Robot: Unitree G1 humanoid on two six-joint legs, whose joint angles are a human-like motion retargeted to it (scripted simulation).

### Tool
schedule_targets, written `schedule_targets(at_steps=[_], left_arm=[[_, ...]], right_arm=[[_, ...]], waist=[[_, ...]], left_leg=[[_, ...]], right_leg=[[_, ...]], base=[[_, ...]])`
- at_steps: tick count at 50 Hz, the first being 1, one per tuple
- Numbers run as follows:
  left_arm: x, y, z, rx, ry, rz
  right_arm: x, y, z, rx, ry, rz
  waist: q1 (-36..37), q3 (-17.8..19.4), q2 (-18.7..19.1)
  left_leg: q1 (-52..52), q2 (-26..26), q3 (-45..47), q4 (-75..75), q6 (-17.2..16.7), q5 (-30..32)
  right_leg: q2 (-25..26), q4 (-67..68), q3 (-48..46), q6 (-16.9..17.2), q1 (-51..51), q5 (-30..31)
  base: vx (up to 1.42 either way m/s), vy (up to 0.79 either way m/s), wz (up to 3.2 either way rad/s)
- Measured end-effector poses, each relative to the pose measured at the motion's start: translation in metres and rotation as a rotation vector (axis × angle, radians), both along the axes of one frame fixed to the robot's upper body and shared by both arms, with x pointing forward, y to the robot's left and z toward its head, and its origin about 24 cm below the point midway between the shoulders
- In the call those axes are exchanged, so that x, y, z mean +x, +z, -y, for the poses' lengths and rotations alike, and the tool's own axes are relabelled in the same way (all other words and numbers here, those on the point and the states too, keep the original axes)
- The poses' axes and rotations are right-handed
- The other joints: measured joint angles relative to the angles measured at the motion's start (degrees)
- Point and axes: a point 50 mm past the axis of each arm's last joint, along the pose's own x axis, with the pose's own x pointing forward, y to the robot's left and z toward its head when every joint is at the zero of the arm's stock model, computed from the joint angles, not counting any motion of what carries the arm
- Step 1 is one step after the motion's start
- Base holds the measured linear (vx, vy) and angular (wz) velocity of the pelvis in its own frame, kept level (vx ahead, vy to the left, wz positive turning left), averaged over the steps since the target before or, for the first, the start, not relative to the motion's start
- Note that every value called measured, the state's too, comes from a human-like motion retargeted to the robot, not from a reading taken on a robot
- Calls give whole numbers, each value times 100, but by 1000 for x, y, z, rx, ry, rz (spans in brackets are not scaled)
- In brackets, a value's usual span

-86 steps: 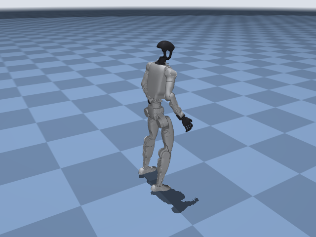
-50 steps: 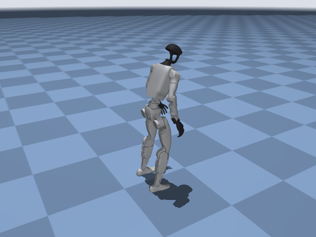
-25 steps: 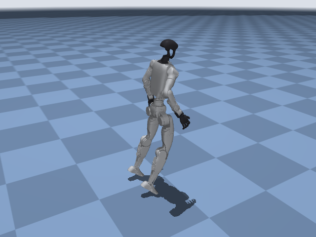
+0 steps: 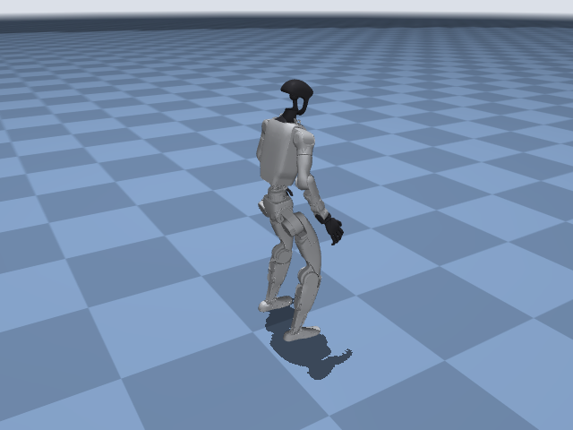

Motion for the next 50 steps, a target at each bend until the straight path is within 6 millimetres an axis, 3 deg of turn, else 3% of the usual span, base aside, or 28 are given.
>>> schedule_targets(at_steps=[5, 10, 15, 20, 24, 26, 28, 30, 33, 35, 37, 40, 45, 48, 50], left_arm=[[4, 19, -1, -132, 72, 200], [14, 35, 8, -227, 187, 374], [24, 38, 14, -220, 168, 387], [36, 30, 34, -221, 130, 325], [31, 17, 44, -201, 112, 251], [22, 11, 36, -154, 96, 203], [0, -1, 24, -94, 107, 137], [-41, -16, 12, -56, 173, 61], [-109, -28, -1, -77, 269, -46], [-140, -29, -3, -119, 278, -108], [-158, -29, -2, -157, 279, -140], [-172, -30, 0, -194, 335, -142], [-166, -37, -6, -190, 471, -120], [-148, -40, -6, -177, 458, -109], [-129, -39, -2, -187, 416, -81]], right_arm=[[-14, -1, 3, -60, 68, -13], [-13, 1, 1, -66, 46, 14], [-4, 2, -5, -70, 48, 31], [13, 5, -15, -68, 122, 30], [22, 5, -21, -135, 175, 20], [29, 9, -20, -137, 175, 50], [24, 17, -14, -99, 141, 106], [1, 30, 0, -48, 94, 162], [-40, 63, 25, 39, 101, 208], [-62, 82, 37, 60, 144, 185], [-82, 86, 44, 29, 165, 128], [-103, 77, 50, -32, 155, 33], [-107, 37, 58, -44, 80, -103], [-104, 11, 58, -60, 75, -207], [-99, -2, 56, -75, 91, -266]], waist=[[122, -686, -20], [226, -568, -16], [214, -31, -26], [233, 774, 76], [171, 816, 137], [110, 788, 95], [48, 572, 39], [-35, -19, 7], [-152, -1193, 71], [-113, -1619, 185], [-6, -1687, 239], [126, -1647, 155], [175, -1516, -71], [241, -1288, -53], [355, -1031, -22]], left_leg=[[539, 99, 61, -1820, -467, 421], [668, 110, 107, -2219, -573, 391], [472, 73, 145, -2035, -517, 177], [-185, 7, 138, -960, -48, -348], [-1284, 31, 138, 585, 414, -799], [-1437, 54, 179, 1092, 506, -1073], [-1096, 78, 254, 984, 478, -1192], [-379, 74, 342, 80, 351, -775], [533, 121, 348, -1461, 37, 1350], [1062, 201, 209, -2178, -351, 3272], [1495, 196, -42, -2469, -793, 3959], [1671, 92, 15, -2410, -1004, 2950], [936, -12, 811, -2234, -1151, 516], [648, 10, 923, -2506, -1198, -9], [566, 19, 840, -2652, -1185, -42]], right_leg=[[92, -1626, -84, 679, 409, 396], [113, -1901, -26, 935, 442, 450], [67, -1717, 3, 839, 237, 289], [91, -1107, 193, 408, -240, -44], [110, 72, 232, -195, -1186, -419], [91, 559, 231, -353, -1345, -643], [52, 529, 176, -364, -1048, -738], [-10, -176, 23, -223, -418, -335], [-6, -1308, -247, -161, 303, 1727], [74, -1766, -299, -207, 683, 3638], [196, -1959, -21, 65, 1008, 4594], [269, -2106, 512, 715, 1184, 4175], [61, -2486, 548, 1523, 600, 2296], [94, -2691, 736, 1683, 287, 1273], [76, -2649, 817, 1647, 154, 1147]], base=[[29, -1, -5], [20, 2, -3], [11, 1, 3], [8, 3, -15], [19, 5, -20], [48, 5, -15], [79, 5, -9], [105, 5, -1], [117, 5, -1], [112, 3, -16], [101, 2, -17], [84, 2, -2], [65, 3, 13], [59, 3, 3], [53, 4, -18]])
